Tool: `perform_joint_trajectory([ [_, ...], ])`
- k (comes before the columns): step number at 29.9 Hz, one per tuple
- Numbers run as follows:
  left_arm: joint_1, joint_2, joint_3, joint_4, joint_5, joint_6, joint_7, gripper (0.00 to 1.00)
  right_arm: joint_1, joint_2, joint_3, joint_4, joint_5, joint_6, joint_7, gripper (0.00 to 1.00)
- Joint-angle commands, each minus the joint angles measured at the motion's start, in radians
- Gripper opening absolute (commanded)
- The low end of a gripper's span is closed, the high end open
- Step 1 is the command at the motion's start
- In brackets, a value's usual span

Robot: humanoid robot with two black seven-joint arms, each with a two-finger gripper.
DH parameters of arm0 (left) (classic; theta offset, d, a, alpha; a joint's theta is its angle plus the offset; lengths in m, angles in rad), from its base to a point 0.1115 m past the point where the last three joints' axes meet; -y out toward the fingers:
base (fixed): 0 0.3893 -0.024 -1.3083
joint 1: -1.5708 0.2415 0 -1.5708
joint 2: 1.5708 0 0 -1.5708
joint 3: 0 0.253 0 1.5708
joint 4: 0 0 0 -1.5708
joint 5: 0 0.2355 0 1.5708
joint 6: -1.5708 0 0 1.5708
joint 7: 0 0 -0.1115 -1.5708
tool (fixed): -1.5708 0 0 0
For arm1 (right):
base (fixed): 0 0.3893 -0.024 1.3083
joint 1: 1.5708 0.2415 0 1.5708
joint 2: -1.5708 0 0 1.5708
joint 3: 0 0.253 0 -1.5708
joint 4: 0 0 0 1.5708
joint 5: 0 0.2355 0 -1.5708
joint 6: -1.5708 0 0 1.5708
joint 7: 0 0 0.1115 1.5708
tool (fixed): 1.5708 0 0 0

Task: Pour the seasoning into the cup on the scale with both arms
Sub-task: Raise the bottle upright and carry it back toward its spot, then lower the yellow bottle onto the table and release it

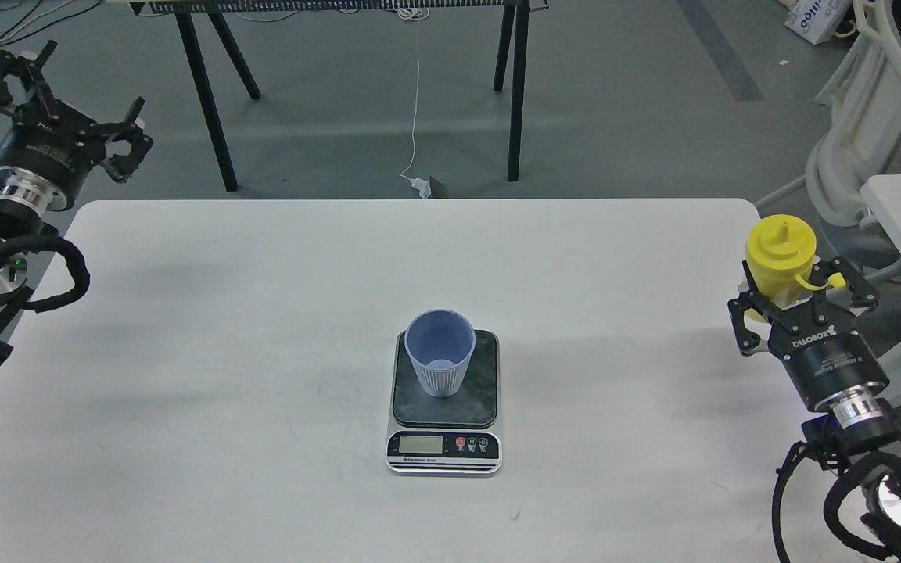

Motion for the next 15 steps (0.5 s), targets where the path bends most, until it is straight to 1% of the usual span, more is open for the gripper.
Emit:
perform_joint_trajectory([
  [1,-0.003,0.028,0.017,-0.004,0.001,0.002,0.001,1.0,-0.04,0.082,0.012,-0.001,0.003,0.0,-0.002,0.38],
  [3,-0.003,0.042,0.019,-0.013,0.001,0.005,0.001,1.0,-0.053,0.099,0.009,-0.001,0.003,0.0,-0.002,0.42],
  [8,-0.001,0.106,0.02,-0.141,0.001,0.059,-0.001,1.0,-0.077,0.105,0.011,-0.016,0.002,0.0,-0.004,0.43],
  [11,-0.001,0.112,0.02,-0.152,0.002,0.068,0.004,1.0,-0.077,0.105,0.012,-0.033,0.002,0.0,-0.004,0.44],
  [15,-0.003,0.111,0.022,-0.15,0.002,0.067,0.004,1.0,-0.077,0.108,0.008,-0.071,0.002,0.0,-0.004,0.53],
])
